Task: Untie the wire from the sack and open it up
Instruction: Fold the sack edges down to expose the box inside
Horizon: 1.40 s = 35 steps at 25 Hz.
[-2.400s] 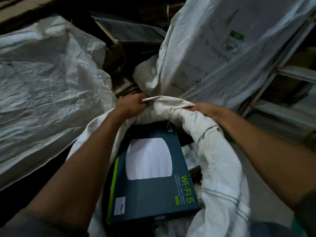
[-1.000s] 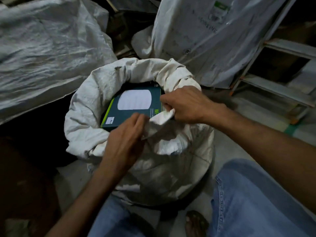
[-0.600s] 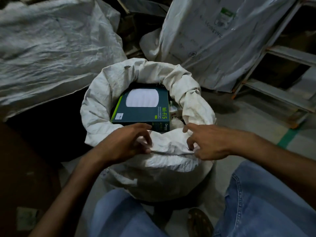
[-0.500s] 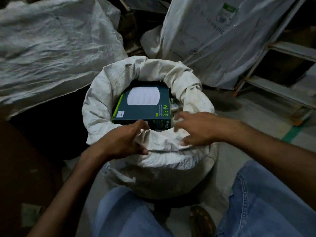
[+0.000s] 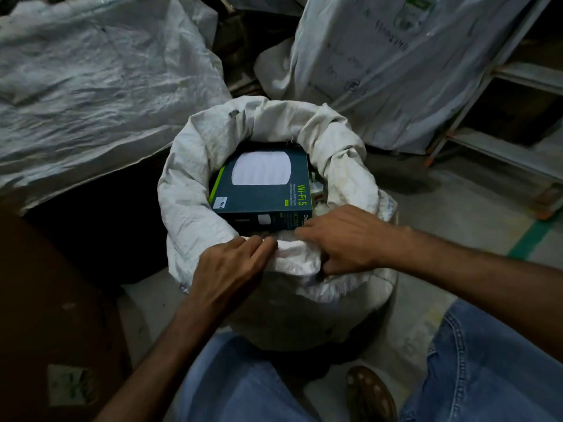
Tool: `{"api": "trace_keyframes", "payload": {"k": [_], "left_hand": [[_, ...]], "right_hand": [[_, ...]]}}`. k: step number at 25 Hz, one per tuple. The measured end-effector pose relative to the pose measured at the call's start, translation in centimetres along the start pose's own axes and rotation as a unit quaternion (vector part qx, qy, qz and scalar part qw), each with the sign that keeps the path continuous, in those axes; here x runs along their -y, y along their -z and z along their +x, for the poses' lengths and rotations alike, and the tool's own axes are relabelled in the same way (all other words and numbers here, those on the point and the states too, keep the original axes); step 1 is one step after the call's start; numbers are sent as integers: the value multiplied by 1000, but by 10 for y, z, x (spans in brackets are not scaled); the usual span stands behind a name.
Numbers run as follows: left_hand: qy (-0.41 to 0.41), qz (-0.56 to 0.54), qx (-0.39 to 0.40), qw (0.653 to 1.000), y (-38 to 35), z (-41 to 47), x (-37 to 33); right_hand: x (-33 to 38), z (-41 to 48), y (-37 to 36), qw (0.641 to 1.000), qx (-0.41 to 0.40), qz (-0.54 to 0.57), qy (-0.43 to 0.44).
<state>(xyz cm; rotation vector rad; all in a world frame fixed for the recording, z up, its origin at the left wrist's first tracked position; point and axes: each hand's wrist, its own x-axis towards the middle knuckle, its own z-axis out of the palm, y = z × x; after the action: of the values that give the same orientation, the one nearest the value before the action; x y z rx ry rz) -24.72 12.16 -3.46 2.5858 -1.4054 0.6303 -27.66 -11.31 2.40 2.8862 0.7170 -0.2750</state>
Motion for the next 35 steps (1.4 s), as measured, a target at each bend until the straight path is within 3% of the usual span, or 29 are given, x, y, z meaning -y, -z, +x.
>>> {"api": "trace_keyframes", "payload": {"k": [2, 3, 5, 6, 7, 9, 11, 13, 14, 17, 19, 23, 26, 28, 31, 35], "left_hand": [[32, -54, 56, 996, 10, 5, 5], [55, -117, 131, 983, 21, 11, 14], [92, -290, 297, 905, 44, 24, 38], [89, -344, 345, 869, 48, 30, 49], [69, -342, 354, 868, 48, 37, 54], [-8, -245, 318, 916, 31, 54, 50], [-29, -232, 376, 897, 11, 65, 29], [-21, -230, 450, 862, -8, 73, 8], [-22, -225, 461, 858, -15, 74, 1], [-38, -198, 452, 869, -24, 73, -6], [-41, -175, 431, 885, -22, 73, -7], [-41, -150, 404, 901, -20, 73, -6], [-55, -108, 406, 906, -21, 74, -8], [-71, -91, 400, 909, -20, 76, -13], [-44, -221, 403, 887, -21, 81, -21], [3, -398, 424, 813, -10, 85, -14]], "right_hand": [[16, -3, -9, 994, -72, -73, -27], [25, -10, -17, 993, -86, -75, -45], [40, -27, -42, 996, -55, -52, -52], [45, -35, -49, 998, -24, -51, -41], [46, -41, -49, 998, 25, -43, -36], [29, -40, -32, 992, 99, 11, -77], [6, -27, -14, 969, 54, 94, -223], [-13, -10, -14, 935, -70, 54, -343], [-21, -2, -19, 917, -90, 30, -388], [-42, 27, -40, 861, -17, 74, -502], [-58, 40, -54, 832, -27, 96, -546], [-77, 43, -55, 818, -63, 161, -548], [-103, 38, -40, 722, -69, 345, -595], [-121, 33, -36, 634, -43, 528, -564], [-140, 26, -29, 502, -24, 645, -576], [-151, 19, -17, 389, -51, 703, -593]]}}
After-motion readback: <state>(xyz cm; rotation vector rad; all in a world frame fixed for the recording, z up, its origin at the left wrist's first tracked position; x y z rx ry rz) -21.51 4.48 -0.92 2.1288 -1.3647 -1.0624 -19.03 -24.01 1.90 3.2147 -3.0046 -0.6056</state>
